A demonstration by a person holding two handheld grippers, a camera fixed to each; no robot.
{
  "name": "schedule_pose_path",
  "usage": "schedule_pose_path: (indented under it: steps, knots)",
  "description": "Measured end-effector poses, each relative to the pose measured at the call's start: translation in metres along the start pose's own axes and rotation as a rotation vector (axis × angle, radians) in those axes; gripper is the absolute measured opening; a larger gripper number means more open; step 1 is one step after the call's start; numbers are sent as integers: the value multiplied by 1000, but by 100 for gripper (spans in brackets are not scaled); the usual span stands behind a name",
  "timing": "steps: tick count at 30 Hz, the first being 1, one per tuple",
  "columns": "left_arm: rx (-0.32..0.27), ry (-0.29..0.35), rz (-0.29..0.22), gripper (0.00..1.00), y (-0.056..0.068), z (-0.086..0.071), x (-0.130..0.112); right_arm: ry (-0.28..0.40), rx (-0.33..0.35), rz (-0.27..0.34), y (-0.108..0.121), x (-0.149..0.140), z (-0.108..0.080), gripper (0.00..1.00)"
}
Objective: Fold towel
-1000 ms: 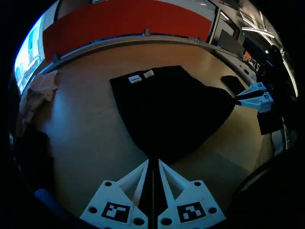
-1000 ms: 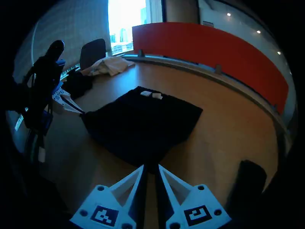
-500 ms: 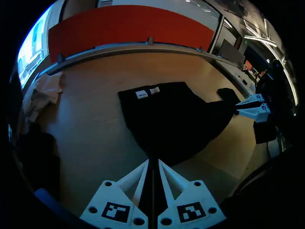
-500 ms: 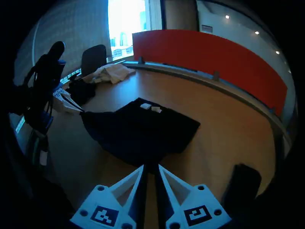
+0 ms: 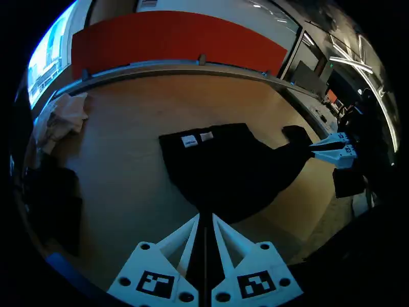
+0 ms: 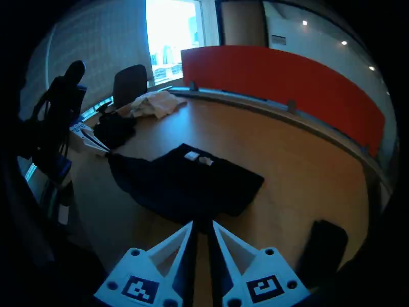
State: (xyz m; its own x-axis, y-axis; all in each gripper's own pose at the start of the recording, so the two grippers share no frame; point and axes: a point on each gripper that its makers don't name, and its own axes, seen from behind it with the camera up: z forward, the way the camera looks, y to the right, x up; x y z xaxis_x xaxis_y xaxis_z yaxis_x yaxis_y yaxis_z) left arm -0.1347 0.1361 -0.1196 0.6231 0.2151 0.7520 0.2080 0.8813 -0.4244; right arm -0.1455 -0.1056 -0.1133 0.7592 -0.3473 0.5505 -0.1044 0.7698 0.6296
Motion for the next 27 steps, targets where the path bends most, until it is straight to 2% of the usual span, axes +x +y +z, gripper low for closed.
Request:
schedule_pose_path:
  steps: [6,14,23,27]
  knots:
    - [-6,-2,-12,2,3,0,-3,-9,1,5,0,-4,-3,12]
    - [-12,9,-18,1,0,8,6,-5,-3,3,4,3,2,12]
    - [-29,23,-24,1,-8,27,29,-14,-17,25,22,15,21,12]
    - [-33,31,-27,1,-14,37,42,-22,-28,59,34,20,34,12]
